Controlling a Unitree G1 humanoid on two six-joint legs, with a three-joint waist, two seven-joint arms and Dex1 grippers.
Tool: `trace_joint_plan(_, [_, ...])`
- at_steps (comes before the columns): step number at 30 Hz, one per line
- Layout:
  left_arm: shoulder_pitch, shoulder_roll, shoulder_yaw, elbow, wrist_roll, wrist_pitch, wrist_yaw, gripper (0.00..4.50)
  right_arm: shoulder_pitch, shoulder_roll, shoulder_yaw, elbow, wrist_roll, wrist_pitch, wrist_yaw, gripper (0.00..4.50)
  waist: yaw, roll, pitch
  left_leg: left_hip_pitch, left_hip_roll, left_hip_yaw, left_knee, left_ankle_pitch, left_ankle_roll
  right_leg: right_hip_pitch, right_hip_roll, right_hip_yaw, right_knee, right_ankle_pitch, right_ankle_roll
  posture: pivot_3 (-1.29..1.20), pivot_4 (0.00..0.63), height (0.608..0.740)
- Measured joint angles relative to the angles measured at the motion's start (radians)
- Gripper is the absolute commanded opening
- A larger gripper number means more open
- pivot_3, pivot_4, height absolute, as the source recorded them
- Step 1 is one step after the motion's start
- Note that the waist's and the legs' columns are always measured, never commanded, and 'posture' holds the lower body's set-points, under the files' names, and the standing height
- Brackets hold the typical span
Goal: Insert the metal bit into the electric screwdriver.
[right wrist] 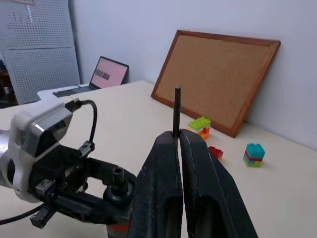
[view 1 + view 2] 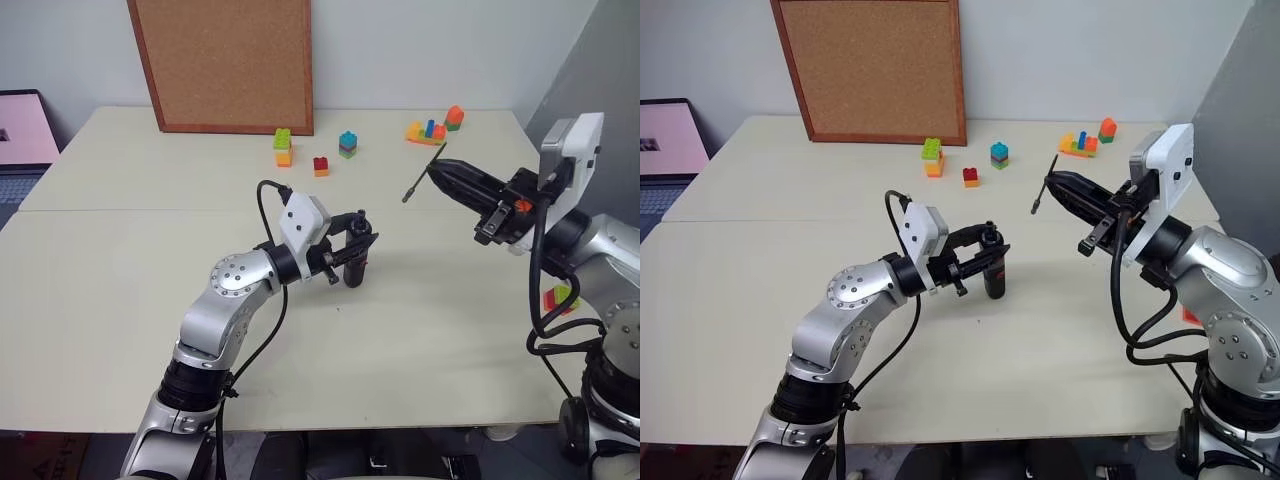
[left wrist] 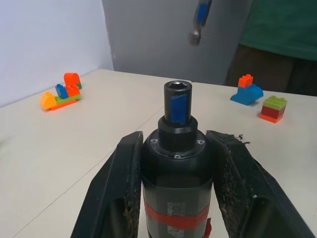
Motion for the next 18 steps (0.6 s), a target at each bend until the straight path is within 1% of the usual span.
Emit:
trace_joint_plan(5, [-0.029,0.020,-0.001,-0.028,-0.059,0.048,-0.063,1.64,-0.072,-0.096,-0.012,0.019,0.114,0.019,0.018,0.00,0.000,0.000,0.000,-0.001,0.000,0.000,0.000,0.000,0.000,0.000,0.000,0.000,0.000,0.000,0.000,0.00,0.150,0.740])
trace_joint_plan(10, [-0.028,0.027,-0.015,-0.020,-0.053,0.033,-0.090,1.64,-0.102,-0.132,-0.009,0.060,0.189,0.042,0.006,0.00,0.000,0.000,0.000,-0.001,0.000,0.001,0.000,0.000,0.000,0.000,0.000,0.000,0.000,0.000,0.000,0.00,0.150,0.740])
trace_joint_plan(14, [-0.018,0.038,-0.042,0.007,-0.022,-0.026,-0.124,1.64,-0.122,-0.168,0.001,0.083,0.248,0.066,0.002,0.00,0.001,0.000,0.000,-0.001,0.000,0.001,0.000,0.000,0.000,0.000,0.000,0.000,-0.001,0.000,0.000,0.00,0.150,0.740])
trace_joint_plan(18, [-0.017,0.032,-0.043,0.030,-0.011,-0.058,-0.133,1.64,-0.147,-0.174,0.023,0.092,0.309,0.084,-0.018,0.00,0.001,0.000,0.000,-0.002,0.001,0.002,0.000,0.000,0.000,0.001,0.000,0.000,0.000,0.000,0.000,0.00,0.150,0.740])
